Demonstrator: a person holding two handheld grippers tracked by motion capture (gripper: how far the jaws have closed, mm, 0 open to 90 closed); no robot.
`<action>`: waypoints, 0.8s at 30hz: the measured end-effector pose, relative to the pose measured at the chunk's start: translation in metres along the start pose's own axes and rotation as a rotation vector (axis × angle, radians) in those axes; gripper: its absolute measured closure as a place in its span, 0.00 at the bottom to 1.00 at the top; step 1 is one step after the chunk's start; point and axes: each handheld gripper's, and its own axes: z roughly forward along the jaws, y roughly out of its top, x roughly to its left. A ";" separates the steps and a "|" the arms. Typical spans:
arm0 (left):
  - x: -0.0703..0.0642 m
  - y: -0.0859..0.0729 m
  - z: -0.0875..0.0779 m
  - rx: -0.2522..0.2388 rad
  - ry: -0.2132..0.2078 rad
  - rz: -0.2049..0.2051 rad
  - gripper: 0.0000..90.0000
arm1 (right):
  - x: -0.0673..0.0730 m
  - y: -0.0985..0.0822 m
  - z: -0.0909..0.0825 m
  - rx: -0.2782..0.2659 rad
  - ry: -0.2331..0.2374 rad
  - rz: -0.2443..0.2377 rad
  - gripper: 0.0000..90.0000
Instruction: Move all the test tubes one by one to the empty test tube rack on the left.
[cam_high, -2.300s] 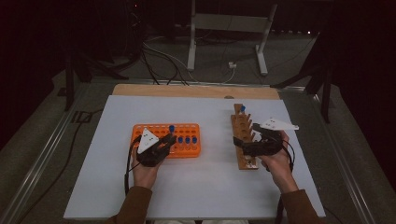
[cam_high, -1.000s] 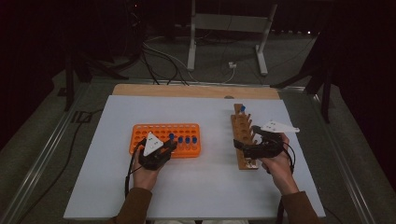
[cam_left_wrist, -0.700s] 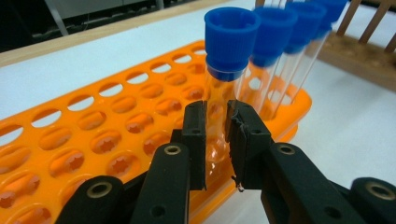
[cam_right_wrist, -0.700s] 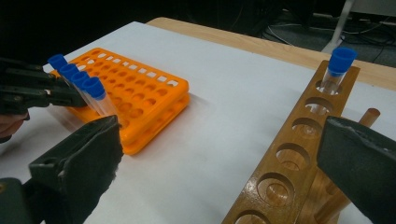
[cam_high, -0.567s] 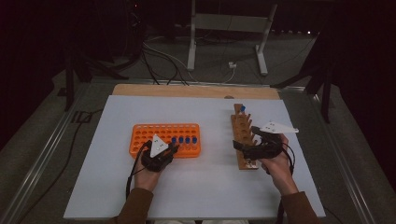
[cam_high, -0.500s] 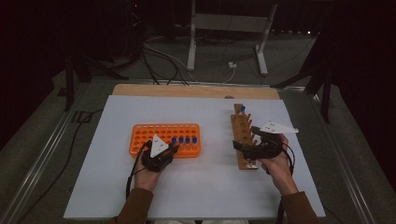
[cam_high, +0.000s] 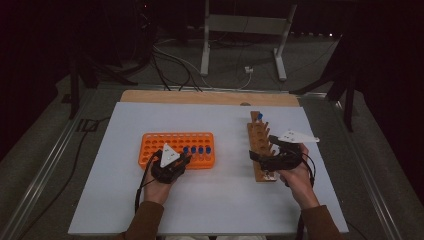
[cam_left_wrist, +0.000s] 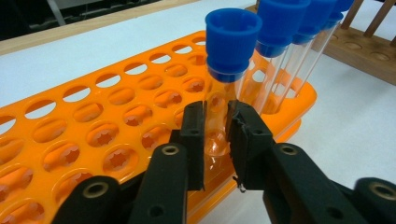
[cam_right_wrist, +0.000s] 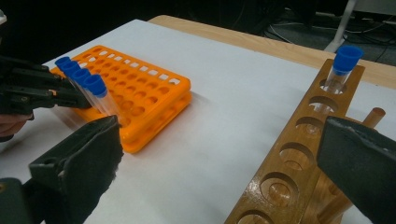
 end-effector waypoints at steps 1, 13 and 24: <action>0.001 0.000 0.000 0.001 -0.007 -0.005 0.81 | 0.000 0.000 0.000 0.000 -0.001 0.002 0.00; 0.011 0.003 -0.015 -0.046 -0.092 -0.079 0.51 | -0.002 0.005 -0.003 -0.009 -0.009 0.001 0.00; 0.022 0.012 -0.038 -0.126 -0.057 -0.121 0.18 | -0.003 0.023 -0.005 -0.034 -0.031 0.004 0.00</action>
